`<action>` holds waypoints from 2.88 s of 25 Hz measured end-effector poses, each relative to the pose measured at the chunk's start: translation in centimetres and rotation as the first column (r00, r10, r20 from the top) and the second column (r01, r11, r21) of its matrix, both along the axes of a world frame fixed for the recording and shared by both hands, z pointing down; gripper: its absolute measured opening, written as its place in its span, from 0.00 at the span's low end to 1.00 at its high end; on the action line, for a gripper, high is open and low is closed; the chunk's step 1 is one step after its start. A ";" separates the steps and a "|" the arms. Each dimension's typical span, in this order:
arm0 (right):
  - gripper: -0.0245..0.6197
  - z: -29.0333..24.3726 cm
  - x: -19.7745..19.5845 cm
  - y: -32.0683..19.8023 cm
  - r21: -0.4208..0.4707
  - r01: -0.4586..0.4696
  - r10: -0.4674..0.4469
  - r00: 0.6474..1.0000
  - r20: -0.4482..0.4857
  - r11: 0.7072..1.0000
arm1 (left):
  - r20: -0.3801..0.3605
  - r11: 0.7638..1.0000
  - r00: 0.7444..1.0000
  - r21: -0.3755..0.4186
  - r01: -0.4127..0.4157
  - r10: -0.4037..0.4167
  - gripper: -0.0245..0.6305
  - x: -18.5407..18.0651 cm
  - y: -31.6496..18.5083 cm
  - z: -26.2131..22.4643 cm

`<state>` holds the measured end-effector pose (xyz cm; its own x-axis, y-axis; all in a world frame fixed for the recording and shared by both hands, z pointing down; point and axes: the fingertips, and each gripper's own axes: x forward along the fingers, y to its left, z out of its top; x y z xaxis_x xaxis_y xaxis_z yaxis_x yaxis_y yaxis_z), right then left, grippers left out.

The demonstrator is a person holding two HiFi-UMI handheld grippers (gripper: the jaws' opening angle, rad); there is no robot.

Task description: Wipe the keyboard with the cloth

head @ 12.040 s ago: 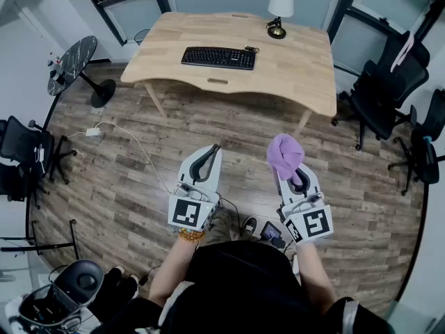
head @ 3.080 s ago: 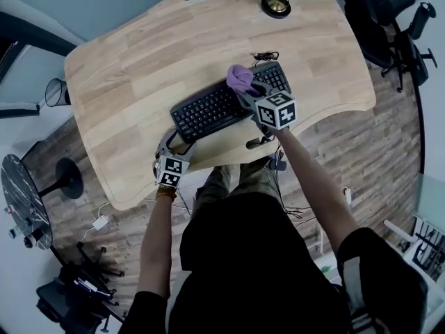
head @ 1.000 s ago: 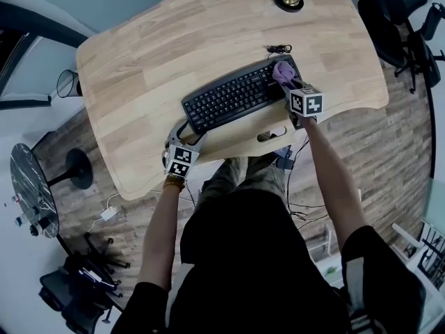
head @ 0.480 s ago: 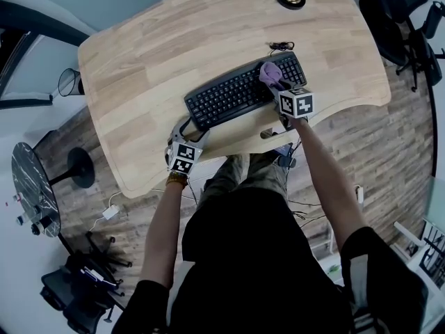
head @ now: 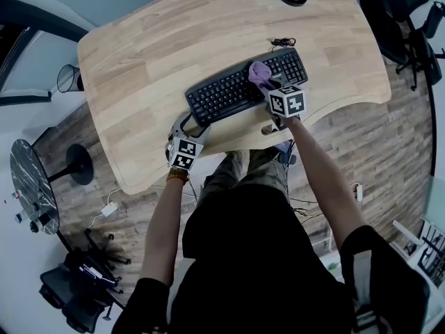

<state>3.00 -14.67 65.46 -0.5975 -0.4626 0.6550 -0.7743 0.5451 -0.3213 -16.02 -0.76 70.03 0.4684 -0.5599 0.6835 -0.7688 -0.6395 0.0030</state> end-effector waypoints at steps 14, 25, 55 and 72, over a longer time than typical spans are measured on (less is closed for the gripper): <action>0.13 0.1 -3.9 1.7 0.007 0.136 -0.136 0.990 -0.022 0.991 | -0.001 1.000 1.000 0.001 -0.007 0.007 0.53 0.1 0.1 0.1; 0.13 0.2 -8.1 3.5 -0.005 0.166 -0.166 0.986 0.006 0.986 | 0.001 1.000 1.000 0.001 -0.009 0.009 0.53 0.1 0.1 0.0; 0.14 -6.2 -9.2 3.8 0.234 0.113 -0.164 0.964 0.211 0.966 | 0.017 1.000 1.000 -0.003 -0.014 0.014 0.53 -0.2 -0.1 -0.8; 0.14 -1.1 15.9 -4.6 0.189 -0.122 0.151 0.977 -0.151 0.974 | 0.015 1.000 1.000 -0.001 -0.013 0.013 0.52 0.0 0.2 -0.2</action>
